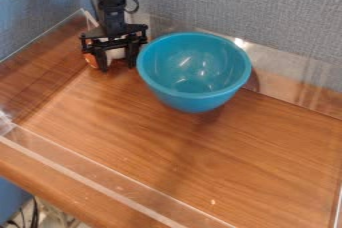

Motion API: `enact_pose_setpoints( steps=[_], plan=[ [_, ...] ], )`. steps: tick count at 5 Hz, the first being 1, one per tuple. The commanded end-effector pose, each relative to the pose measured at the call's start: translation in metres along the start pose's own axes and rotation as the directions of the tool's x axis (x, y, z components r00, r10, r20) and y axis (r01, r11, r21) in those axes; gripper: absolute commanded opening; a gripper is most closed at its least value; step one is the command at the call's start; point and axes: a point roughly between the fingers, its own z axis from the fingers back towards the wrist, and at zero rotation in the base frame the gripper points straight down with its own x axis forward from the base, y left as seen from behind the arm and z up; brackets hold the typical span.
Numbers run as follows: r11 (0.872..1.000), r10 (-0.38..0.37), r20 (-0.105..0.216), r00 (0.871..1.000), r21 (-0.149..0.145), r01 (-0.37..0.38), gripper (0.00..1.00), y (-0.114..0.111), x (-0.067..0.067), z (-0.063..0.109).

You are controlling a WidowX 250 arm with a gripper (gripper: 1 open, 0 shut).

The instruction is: Put the mushroom in the blue bowl

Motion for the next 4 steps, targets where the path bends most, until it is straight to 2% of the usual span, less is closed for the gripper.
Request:
enact_pose_setpoints(
  steps=[1,4],
  plan=[
    [0.999,-0.019,0.065,0.998,-0.037,0.022,0.00,-0.008,0.007,0.026],
    [0.994,-0.036,0.091,0.995,-0.096,0.045,0.00,-0.008,0.005,0.063]
  ],
)
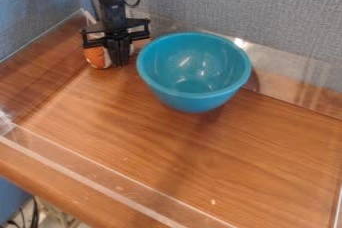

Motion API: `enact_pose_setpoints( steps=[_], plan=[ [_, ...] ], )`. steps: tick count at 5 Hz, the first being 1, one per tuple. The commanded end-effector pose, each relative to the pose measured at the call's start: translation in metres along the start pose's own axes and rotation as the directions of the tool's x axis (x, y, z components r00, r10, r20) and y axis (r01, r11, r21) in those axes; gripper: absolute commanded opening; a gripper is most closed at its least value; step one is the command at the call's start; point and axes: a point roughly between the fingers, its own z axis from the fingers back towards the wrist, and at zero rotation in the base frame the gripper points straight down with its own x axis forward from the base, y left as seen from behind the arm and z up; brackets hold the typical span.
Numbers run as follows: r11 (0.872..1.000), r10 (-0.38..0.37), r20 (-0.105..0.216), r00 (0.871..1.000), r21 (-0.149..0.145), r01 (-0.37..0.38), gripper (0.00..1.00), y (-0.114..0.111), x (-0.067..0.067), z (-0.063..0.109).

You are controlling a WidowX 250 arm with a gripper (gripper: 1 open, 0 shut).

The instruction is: Put the mushroom in the blue bowl

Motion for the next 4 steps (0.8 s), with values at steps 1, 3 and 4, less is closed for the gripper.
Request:
enact_pose_setpoints(
  steps=[1,3,4],
  plan=[
    [0.996,-0.010,0.115,0.993,-0.084,0.020,0.00,-0.010,0.007,0.057],
    [0.986,-0.057,0.143,0.988,-0.148,0.078,0.00,-0.032,-0.005,0.097],
    [0.978,-0.088,0.153,0.984,-0.174,0.114,0.00,-0.040,-0.016,0.113]
  ],
)
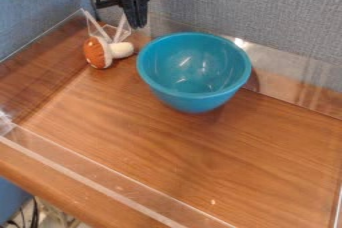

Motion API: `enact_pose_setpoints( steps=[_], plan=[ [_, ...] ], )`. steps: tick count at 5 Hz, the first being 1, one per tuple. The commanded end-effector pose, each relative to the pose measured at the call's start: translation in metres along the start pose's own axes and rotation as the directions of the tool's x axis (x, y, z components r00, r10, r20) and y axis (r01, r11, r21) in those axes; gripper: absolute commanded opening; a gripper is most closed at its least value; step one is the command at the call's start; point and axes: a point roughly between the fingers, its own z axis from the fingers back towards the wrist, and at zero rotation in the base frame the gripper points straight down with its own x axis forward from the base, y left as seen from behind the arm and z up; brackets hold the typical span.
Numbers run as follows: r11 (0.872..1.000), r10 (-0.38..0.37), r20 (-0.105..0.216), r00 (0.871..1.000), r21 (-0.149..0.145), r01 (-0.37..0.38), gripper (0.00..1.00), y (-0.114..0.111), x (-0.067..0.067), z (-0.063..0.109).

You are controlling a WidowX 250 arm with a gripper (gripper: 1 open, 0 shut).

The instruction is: Put the mushroom in the blue bowl

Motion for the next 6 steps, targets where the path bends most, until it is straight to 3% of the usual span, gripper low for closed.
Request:
enact_pose_setpoints(
  steps=[1,3,4,5,6],
  plan=[
    [0.998,-0.031,0.103,0.994,-0.059,0.037,0.00,-0.011,0.001,0.048],
    [0.980,-0.162,0.100,0.982,-0.104,0.172,0.00,-0.058,-0.027,0.059],
    [0.955,-0.261,0.086,0.961,-0.120,0.270,0.00,-0.086,-0.052,0.058],
    [0.933,-0.329,0.077,0.941,-0.128,0.337,0.00,-0.099,-0.072,0.057],
    [0.934,-0.332,0.067,0.941,-0.116,0.338,0.00,-0.087,-0.072,0.055]
  ],
)
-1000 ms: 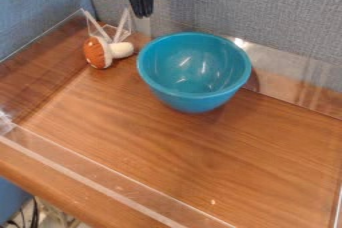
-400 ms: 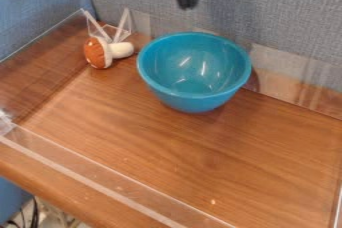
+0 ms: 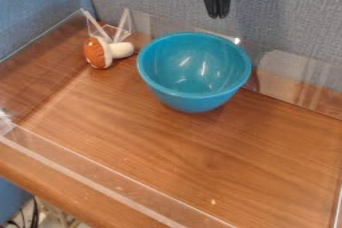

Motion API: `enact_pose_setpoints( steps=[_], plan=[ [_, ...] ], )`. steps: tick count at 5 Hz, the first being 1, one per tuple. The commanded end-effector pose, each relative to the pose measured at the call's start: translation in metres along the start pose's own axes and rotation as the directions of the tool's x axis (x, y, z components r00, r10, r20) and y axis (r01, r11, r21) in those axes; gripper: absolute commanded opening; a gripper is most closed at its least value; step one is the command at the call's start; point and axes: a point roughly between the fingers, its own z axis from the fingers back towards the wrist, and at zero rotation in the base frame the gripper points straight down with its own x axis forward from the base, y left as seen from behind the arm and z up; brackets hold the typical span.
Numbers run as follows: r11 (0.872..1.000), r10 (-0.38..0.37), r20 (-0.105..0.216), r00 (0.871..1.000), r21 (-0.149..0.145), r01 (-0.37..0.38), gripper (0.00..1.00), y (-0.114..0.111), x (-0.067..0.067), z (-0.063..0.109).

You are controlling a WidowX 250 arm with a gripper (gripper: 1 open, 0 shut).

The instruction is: Put the mushroom in the blue bowl

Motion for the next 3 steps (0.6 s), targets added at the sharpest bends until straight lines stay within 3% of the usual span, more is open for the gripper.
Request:
enact_pose_setpoints(
  steps=[1,2,3],
  plan=[
    [0.996,0.092,0.100,0.991,-0.025,-0.090,1.00,0.024,0.003,0.038],
    [0.975,0.224,0.121,0.967,-0.011,-0.224,1.00,0.057,0.006,0.041],
    [0.939,0.340,0.146,0.929,0.003,-0.344,1.00,0.088,0.013,0.040]
  ],
)
